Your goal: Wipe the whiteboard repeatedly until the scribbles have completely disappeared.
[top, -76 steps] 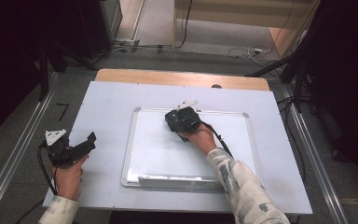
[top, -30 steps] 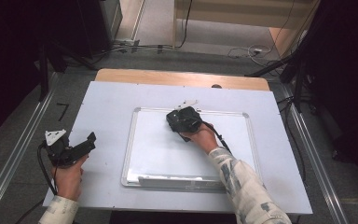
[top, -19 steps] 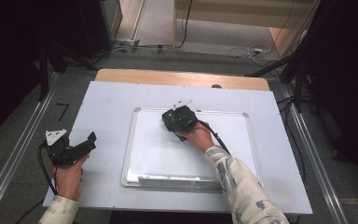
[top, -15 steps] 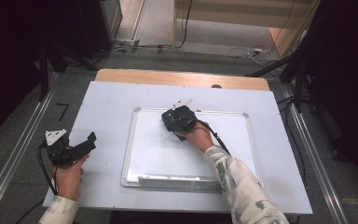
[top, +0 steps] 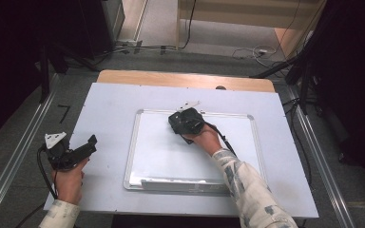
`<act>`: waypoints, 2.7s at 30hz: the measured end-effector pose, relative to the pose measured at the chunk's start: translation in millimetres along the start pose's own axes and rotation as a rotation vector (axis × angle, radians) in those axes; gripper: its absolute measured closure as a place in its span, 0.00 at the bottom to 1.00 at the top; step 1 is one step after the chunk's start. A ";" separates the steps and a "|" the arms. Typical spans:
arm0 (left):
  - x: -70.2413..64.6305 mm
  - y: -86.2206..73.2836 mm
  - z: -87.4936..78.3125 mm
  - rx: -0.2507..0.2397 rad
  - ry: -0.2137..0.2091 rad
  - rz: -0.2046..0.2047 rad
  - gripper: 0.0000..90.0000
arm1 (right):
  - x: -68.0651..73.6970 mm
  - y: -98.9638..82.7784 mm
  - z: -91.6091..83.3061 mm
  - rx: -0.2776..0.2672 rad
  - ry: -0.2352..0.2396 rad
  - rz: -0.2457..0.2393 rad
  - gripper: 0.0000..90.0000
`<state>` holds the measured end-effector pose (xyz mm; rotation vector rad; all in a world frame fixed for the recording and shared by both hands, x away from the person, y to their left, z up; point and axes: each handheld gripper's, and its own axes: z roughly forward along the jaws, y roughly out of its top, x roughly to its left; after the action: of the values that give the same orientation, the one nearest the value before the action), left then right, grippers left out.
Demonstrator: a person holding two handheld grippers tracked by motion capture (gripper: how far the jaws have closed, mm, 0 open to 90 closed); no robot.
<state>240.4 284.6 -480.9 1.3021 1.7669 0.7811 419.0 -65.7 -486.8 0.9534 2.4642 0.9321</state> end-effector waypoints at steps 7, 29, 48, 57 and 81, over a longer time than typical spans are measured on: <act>-0.1 -0.1 -0.1 0.001 -0.001 0.002 0.05 | -7.9 -6.2 -4.9 -0.001 -0.009 0.015 0.42; 0.2 -0.4 -1.1 0.001 0.002 0.000 0.05 | -34.4 -27.5 -22.0 -0.001 -0.037 0.069 0.42; 0.0 -0.8 -1.0 0.003 0.004 0.002 0.05 | -63.7 -51.0 -41.5 0.001 -0.081 0.130 0.42; 0.4 -0.9 -0.9 0.005 0.002 -0.005 0.05 | -72.8 -58.7 -47.9 0.002 -0.096 0.152 0.42; 0.5 -1.3 -0.5 0.010 0.000 -0.006 0.05 | -94.5 -77.6 -63.6 0.002 -0.138 0.208 0.42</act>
<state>239.2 284.7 -481.8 1.3021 1.7764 0.7704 417.7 -203.5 -486.5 1.2492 2.2841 0.8950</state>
